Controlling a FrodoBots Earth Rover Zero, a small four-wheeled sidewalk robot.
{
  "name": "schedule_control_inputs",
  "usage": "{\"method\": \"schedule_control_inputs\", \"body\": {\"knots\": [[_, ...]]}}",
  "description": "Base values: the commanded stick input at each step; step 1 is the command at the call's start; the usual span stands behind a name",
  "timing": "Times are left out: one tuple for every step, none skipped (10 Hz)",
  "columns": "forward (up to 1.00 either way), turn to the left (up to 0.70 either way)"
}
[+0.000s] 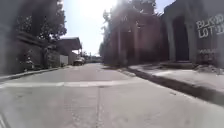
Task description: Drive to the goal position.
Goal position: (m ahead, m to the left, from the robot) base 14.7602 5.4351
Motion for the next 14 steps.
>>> {"method": "schedule_control_inputs", "body": {"knots": [[1.00,0.04],[1.00,0.04],[1.00,-0.26],[1.00,-0.36],[1.00,-0.21],[1.00,-0.06],[1.00,0.29],[1.00,0.44],[1.00,0.44],[1.00,0.18],[1.00,0.04],[1.00,0.04],[1.00,0.30],[1.00,0.44]]}}
